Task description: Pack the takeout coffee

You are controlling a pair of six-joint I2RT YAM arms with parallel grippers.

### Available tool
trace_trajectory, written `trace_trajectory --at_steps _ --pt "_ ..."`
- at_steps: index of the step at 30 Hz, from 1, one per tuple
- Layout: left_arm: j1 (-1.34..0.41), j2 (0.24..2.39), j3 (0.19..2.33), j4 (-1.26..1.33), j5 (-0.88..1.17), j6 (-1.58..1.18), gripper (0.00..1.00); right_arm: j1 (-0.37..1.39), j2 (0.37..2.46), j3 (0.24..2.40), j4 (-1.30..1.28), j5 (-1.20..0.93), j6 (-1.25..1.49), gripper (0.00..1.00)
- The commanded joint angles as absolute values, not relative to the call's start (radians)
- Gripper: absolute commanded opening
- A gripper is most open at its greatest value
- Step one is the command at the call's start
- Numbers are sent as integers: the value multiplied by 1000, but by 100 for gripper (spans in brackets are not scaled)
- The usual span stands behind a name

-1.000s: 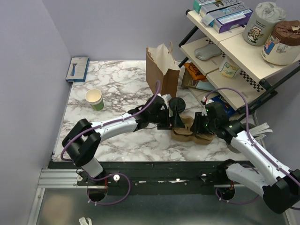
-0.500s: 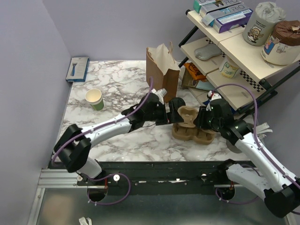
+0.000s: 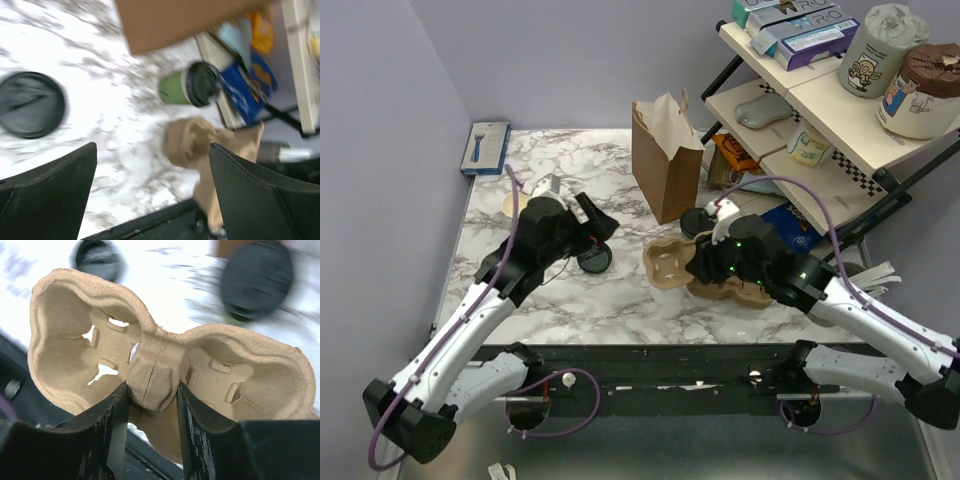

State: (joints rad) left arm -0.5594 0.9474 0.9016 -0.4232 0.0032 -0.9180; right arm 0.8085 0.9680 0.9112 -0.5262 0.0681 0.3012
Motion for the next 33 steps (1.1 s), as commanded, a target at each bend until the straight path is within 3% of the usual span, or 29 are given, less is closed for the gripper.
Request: trace_trajectory --at_steps 1,8,14,25,30,33 --pt "-465 867 991 -737 -185 -825 99 1006 1093 1014 -430 130 186 40" --pt "-377 831 1078 -848 -292 -761 99 1075 1362 1088 -334 -58 187 40" --pt "-324 838 1046 -807 -195 -712 99 1106 1508 1131 -321 -54 157 41" --pt "-284 833 980 -758 -114 -710 99 1106 1597 1040 -247 40 169 42" --pt "-279 839 947 -746 -86 -722 99 1106 1646 1046 -216 60 201 48" --pt "-276 844 939 -747 -74 -729 99 1106 1657 1049 -216 51 212 59"
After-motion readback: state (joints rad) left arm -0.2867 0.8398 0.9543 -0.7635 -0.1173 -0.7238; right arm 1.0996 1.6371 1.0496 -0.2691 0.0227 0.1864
